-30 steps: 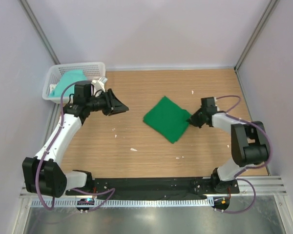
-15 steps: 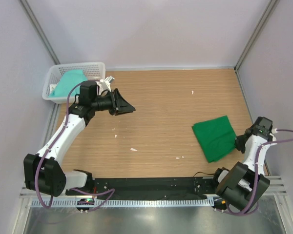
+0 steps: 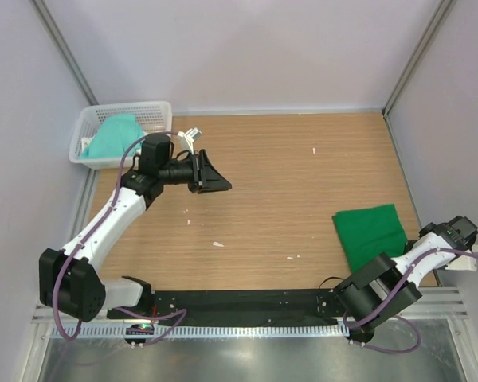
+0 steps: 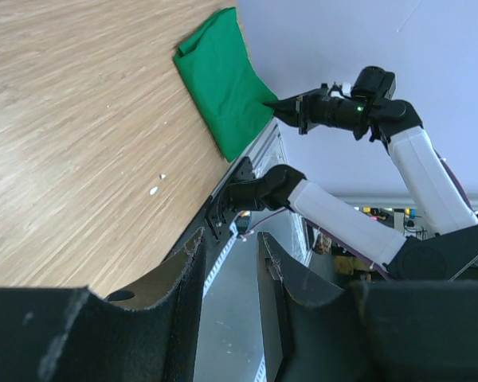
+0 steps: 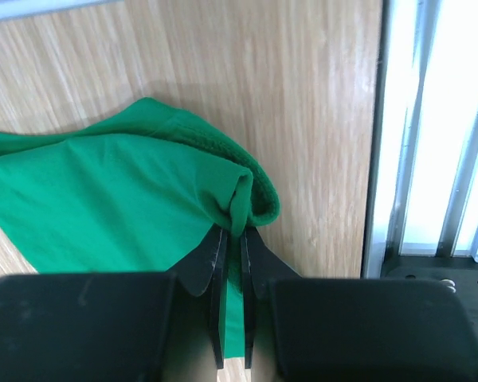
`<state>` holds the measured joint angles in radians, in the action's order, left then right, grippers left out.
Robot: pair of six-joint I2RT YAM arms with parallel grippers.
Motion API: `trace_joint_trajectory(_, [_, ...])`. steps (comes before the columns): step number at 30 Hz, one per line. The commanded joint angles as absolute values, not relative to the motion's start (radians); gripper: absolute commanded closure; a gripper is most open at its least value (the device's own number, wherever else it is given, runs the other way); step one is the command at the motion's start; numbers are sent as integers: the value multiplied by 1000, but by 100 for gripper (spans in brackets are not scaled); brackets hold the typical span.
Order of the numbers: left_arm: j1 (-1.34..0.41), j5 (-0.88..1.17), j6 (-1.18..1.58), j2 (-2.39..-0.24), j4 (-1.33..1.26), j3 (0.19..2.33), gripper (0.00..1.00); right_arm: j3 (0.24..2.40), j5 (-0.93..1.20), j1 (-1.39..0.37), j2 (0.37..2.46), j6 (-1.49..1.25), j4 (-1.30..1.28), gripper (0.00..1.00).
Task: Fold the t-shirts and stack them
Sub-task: Neatly place the folded tshirt to the corner
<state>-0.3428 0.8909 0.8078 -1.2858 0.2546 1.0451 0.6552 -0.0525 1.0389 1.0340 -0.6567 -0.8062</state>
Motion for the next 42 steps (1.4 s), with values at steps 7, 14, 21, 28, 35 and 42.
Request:
trace_joint_trajectory(7, [-351,930,815,-1253,202,1072,67,592,-49,1158,1006,-741,-660,98])
trace_joint_trajectory(14, [-351,930,811,-1258,201,1068,67,561,-61,1195,1022,-776,-588,98])
trace_joint_trajectory(21, [-348,931,825,-1269,178,1054,67,566,-100,1216,1019,-793,-535,98])
trace_joint_trajectory(28, [-348,939,844,-1282,156,1045,68,534,-120,1270,971,-819,-535,98])
trace_joint_trajectory(35, [-348,942,845,-1293,152,1046,68,552,-133,1282,994,-790,-569,72])
trace_joint_trajectory(42, [-345,946,848,-1299,143,1048,67,782,-331,1279,1045,-632,-758,40])
